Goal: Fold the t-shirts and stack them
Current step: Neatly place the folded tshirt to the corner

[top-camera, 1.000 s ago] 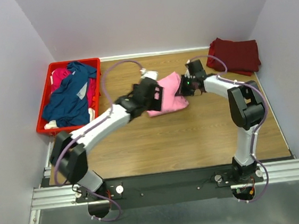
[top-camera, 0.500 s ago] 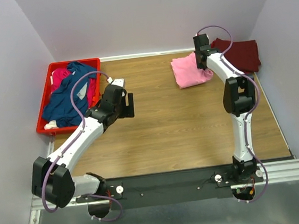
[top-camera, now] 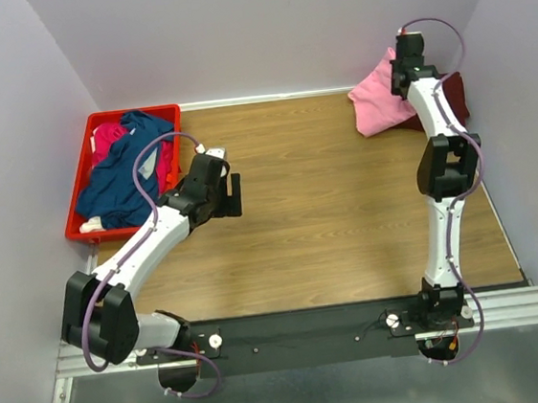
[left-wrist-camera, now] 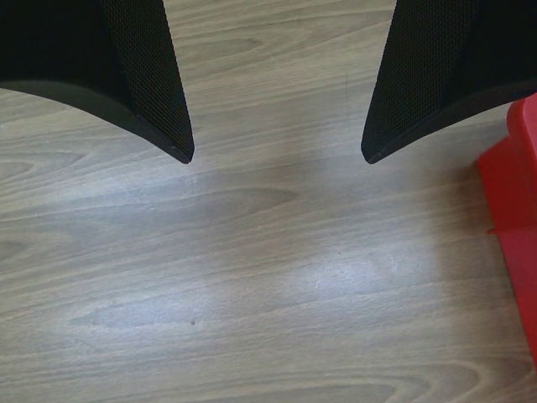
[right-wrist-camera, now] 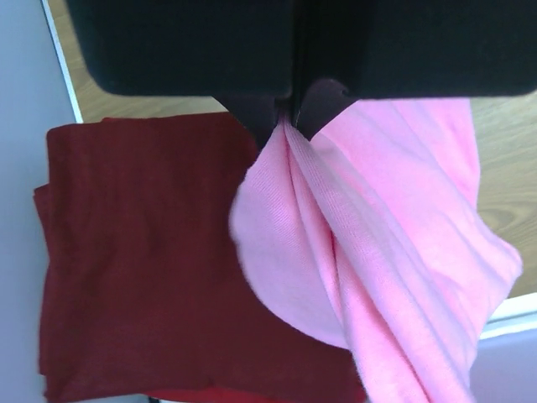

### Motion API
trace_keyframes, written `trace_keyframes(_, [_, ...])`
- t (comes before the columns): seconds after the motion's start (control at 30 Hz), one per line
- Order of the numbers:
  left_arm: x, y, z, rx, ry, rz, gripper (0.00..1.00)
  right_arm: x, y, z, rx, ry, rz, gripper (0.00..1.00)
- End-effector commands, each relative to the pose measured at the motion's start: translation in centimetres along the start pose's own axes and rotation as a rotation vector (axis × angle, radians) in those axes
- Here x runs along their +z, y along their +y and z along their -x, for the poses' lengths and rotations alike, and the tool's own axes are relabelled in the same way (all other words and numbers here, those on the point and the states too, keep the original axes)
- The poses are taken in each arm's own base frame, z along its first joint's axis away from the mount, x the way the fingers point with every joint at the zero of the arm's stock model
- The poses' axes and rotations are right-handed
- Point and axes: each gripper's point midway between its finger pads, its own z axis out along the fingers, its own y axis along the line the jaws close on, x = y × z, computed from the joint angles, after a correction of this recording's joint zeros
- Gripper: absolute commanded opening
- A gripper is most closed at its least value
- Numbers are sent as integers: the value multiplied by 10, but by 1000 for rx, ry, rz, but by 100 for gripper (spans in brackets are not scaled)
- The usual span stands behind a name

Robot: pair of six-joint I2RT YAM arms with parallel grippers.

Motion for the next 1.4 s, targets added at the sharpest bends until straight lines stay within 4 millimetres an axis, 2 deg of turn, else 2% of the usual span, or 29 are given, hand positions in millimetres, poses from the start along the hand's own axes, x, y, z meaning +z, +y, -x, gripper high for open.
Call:
trace_keyframes(0.0, [4,-5,-2,-13,36,-21,89,2,-30,17,115,-32,34,1])
trace_keyframes(0.2, [12,-9,2,-3,51,-31,89,13,-72,20,220,-55,6,1])
trace_keyframes(0.23, [13,-9,4,-3,49,-32,89,18,-71,19,238,-62,26,1])
trace_keyframes(0.33, [15,-10,3,-3,53,-32,89,29,-90,15,299,-73,20,1])
trace_keyframes(0.4, [16,-10,3,-7,56,-30,89,45,-101,3,352,-63,18,1])
trace_keyframes(0.47, [17,-10,3,-8,57,-29,89,50,-107,1,381,-67,14,1])
trace_keyframes(0.5, [18,-10,2,-9,60,-27,89,60,-109,-10,400,-47,1,1])
trace_keyframes(0.67, [21,-11,-2,-23,78,-27,89,86,-126,-44,493,-3,-81,2])
trace_keyframes(0.73, [21,-12,-1,-31,78,-30,89,89,-128,-49,514,-1,-85,4])
trace_keyframes(0.9, [22,-15,-2,-54,81,-41,89,97,-129,-65,527,23,-95,24])
trace_keyframes(0.97, [22,-16,-2,-60,80,-48,89,91,-136,-64,529,18,-133,28])
trace_keyframes(1.0, [21,-16,-1,-66,77,-47,89,88,-140,-65,535,17,-157,38])
trace_keyframes(1.03, [21,-16,-2,-66,76,-45,89,83,-146,-72,533,30,-200,43])
trace_keyframes(1.07, [20,-16,-1,-70,71,-45,89,70,-153,-59,539,3,-215,49])
trace_keyframes(1.1, [17,-15,1,-73,60,-46,89,61,-156,-55,536,-5,-225,56])
trace_keyframes(1.13, [15,-14,2,-78,52,-40,89,55,-159,-59,533,2,-246,59])
trace_keyframes(1.17, [11,-14,3,-79,39,-40,89,37,-164,-44,540,-30,-249,61])
trace_keyframes(1.23, [6,-10,7,-84,16,-25,89,20,-166,-36,540,-46,-253,69])
trace_keyframes(1.27, [0,-8,9,-84,-3,-23,89,12,-163,-40,530,-37,-250,71])
trace_keyframes(1.3, [-2,-5,11,-85,-17,-7,89,-8,-163,-23,534,-74,-239,74])
trace_keyframes(1.33, [-6,-2,14,-85,-33,0,89,-18,-160,-20,532,-80,-232,75])
trace_keyframes(1.37, [-15,-1,19,-86,-62,0,90,-25,-153,-26,528,-66,-221,77])
